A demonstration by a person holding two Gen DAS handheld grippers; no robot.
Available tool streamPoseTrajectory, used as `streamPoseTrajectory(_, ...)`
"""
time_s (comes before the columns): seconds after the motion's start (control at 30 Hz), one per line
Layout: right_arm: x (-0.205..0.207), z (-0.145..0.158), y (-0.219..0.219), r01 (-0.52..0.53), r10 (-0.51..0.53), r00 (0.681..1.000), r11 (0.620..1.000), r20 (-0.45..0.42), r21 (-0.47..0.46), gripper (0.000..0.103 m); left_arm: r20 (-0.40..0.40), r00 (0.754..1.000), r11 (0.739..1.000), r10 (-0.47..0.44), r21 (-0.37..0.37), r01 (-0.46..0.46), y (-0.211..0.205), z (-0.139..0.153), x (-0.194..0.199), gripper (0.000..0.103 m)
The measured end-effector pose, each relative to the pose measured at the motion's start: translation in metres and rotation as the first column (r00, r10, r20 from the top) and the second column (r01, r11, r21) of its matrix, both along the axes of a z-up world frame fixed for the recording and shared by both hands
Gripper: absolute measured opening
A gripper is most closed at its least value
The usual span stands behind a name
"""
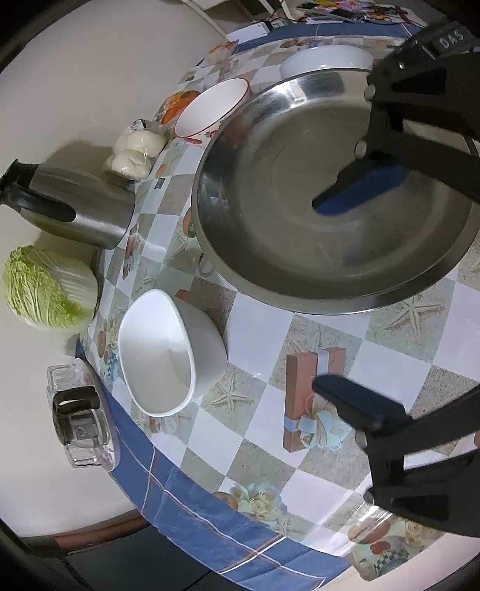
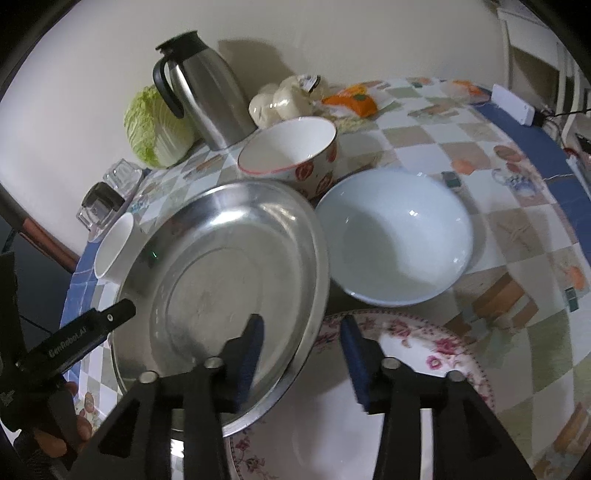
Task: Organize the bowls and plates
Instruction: 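Move the right tool to the floral plate rim and close on it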
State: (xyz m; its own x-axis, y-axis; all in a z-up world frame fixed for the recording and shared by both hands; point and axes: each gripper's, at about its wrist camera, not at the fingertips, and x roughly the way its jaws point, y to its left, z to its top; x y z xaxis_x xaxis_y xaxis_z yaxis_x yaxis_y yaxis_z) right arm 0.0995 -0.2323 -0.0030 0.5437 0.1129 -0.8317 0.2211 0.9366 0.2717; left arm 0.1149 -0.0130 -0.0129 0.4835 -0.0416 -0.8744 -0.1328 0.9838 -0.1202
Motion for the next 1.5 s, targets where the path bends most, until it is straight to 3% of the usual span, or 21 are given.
streamPoseTrajectory(0.07, -0.002, 0.003, 0.000, 0.001, 0.000, 1.000, 1.000, 0.018, -0.015, 0.068, 0.000, 1.000, 1.000, -0.005, 0.013, 0.005, -0.002, 0.000, 0.000, 0.090)
streamPoseTrajectory(0.23, -0.002, 0.004, 0.003, -0.009, 0.010, 1.000, 0.999, 0.027, -0.046, 0.077, 0.001, 1.000, 0.999, -0.003, 0.052, 0.003, -0.004, -0.001, -0.001, 0.098)
streamPoseTrajectory(0.57, -0.005, 0.004, 0.002, 0.014, -0.011, 0.999, 0.998, 0.043, -0.059, 0.103, -0.003, 0.999, 0.997, 0.032, 0.073, -0.031, 0.001, -0.002, -0.006, 0.098)
streamPoseTrajectory(0.83, -0.015, 0.004, -0.005, 0.031, -0.029, 0.999, 0.998, 0.039, -0.054, 0.103, 0.036, 0.999, 0.999, 0.023, 0.040, -0.025, -0.002, 0.004, -0.018, 0.099)
streamPoseTrajectory(1.07, -0.031, 0.008, -0.014, 0.069, -0.067, 0.997, 0.997, 0.048, -0.043, 0.103, 0.123, 0.992, 1.000, -0.010, 0.004, 0.010, -0.010, 0.016, -0.034, 0.099)
streamPoseTrajectory(1.5, -0.065, -0.007, -0.057, 0.227, -0.226, 0.974, 0.973, -0.033, 0.036, 0.103, 0.077, 0.995, 0.996, -0.068, -0.056, 0.072, -0.029, 0.013, -0.066, 0.099)
